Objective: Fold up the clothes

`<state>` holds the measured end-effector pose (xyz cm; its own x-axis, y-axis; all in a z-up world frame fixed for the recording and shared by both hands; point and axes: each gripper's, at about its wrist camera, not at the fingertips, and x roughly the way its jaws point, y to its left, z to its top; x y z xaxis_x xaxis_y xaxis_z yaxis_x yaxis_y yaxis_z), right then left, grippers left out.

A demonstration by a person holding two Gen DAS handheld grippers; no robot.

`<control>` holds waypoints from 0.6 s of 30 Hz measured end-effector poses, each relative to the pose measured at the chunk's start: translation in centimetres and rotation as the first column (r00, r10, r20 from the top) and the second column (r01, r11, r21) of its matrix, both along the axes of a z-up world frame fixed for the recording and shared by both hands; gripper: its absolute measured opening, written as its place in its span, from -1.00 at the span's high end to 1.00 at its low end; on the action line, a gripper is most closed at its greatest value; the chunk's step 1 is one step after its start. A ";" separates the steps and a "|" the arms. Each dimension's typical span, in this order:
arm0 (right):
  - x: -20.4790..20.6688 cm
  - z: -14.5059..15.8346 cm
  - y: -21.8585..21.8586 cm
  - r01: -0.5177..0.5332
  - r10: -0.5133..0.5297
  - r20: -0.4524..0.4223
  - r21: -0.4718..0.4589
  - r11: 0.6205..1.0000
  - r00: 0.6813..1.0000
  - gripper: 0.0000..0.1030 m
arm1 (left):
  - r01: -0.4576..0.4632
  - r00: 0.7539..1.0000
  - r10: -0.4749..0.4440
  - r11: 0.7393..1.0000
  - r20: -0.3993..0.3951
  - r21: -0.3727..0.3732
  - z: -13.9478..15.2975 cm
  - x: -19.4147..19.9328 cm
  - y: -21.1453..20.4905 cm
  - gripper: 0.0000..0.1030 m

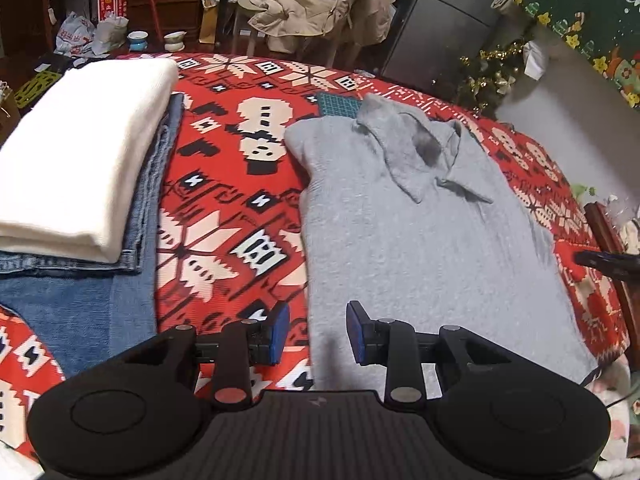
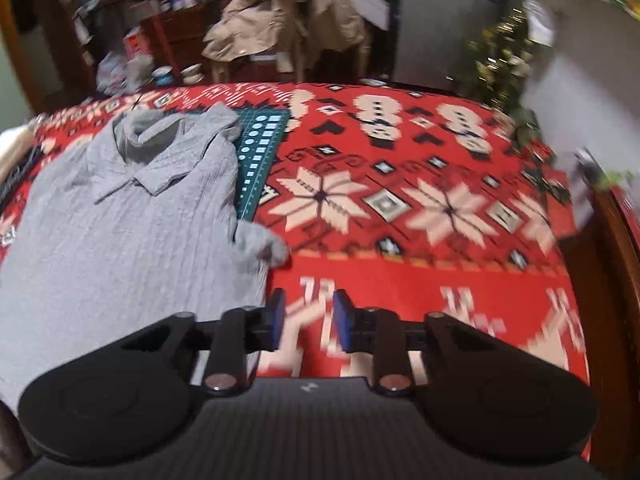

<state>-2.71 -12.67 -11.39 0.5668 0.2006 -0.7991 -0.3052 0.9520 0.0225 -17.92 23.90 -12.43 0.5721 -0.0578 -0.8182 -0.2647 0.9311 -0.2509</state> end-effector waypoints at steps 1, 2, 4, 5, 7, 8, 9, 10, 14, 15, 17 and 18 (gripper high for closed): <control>0.8 -0.4 0.2 -0.022 0.022 0.002 -0.007 1.000 1.000 0.47 | -0.002 1.000 0.002 1.000 -0.007 -0.003 -0.2 0.1 -0.1 0.41; 1.5 -0.9 0.6 -0.045 0.045 0.001 -0.016 0.999 0.999 0.47 | -0.003 1.000 0.003 1.000 -0.013 -0.006 -0.3 0.2 -0.3 0.41; 2.5 -1.8 1.4 -0.089 0.089 -0.004 -0.037 0.995 0.996 0.49 | 0.001 1.000 -0.001 1.000 -0.018 -0.012 -0.4 0.2 -0.6 0.41; 2.8 -2.1 1.7 -0.108 0.108 -0.007 -0.050 0.993 0.994 0.50 | 0.005 1.000 -0.005 1.000 -0.018 -0.015 -0.4 0.2 -0.7 0.41; 3.3 -2.7 2.3 -0.143 0.143 -0.013 -0.070 0.987 0.990 0.50 | 0.009 1.000 -0.010 1.000 -0.024 -0.013 -0.4 0.1 -0.9 0.41; 3.5 -3.0 2.5 -0.156 0.156 -0.016 -0.077 0.985 0.988 0.50 | 0.010 1.000 -0.010 1.000 -0.029 -0.010 -0.5 0.1 -1.0 0.41; 3.6 -3.2 2.7 -0.169 0.168 -0.020 -0.084 0.982 0.986 0.50 | 0.010 0.999 -0.011 1.000 -0.034 -0.008 -0.5 0.1 -1.0 0.41; 3.7 -3.4 2.8 -0.176 0.174 -0.021 -0.086 0.981 0.984 0.50 | 0.010 0.999 -0.010 1.000 -0.037 -0.007 -0.5 0.1 -1.0 0.41; 3.8 -3.3 3.2 -0.174 0.176 0.010 -0.078 0.982 0.984 0.96 | 0.010 0.999 -0.010 1.000 -0.038 -0.009 -0.4 0.4 -0.9 0.41; 3.8 -3.3 3.3 -0.166 0.168 0.022 -0.086 0.982 0.985 0.94 | 0.013 0.999 -0.014 1.000 -0.035 -0.011 -0.3 0.5 -1.0 0.41; 3.5 -2.8 3.1 -0.135 0.141 0.060 -0.094 0.986 0.988 0.95 | 0.026 0.999 -0.027 1.000 -0.034 -0.010 -0.3 0.7 -1.2 0.41; 3.3 -2.4 2.8 -0.111 0.119 0.078 -0.095 0.989 0.990 0.95 | 0.033 0.999 -0.034 0.999 -0.034 -0.008 -0.4 0.7 -1.3 0.42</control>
<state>0.60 -9.87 -13.81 0.6097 0.1973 -0.7676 -0.4098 0.9075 -0.0922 -17.19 22.56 -12.78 0.5412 -0.0829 -0.8368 -0.2420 0.9377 -0.2494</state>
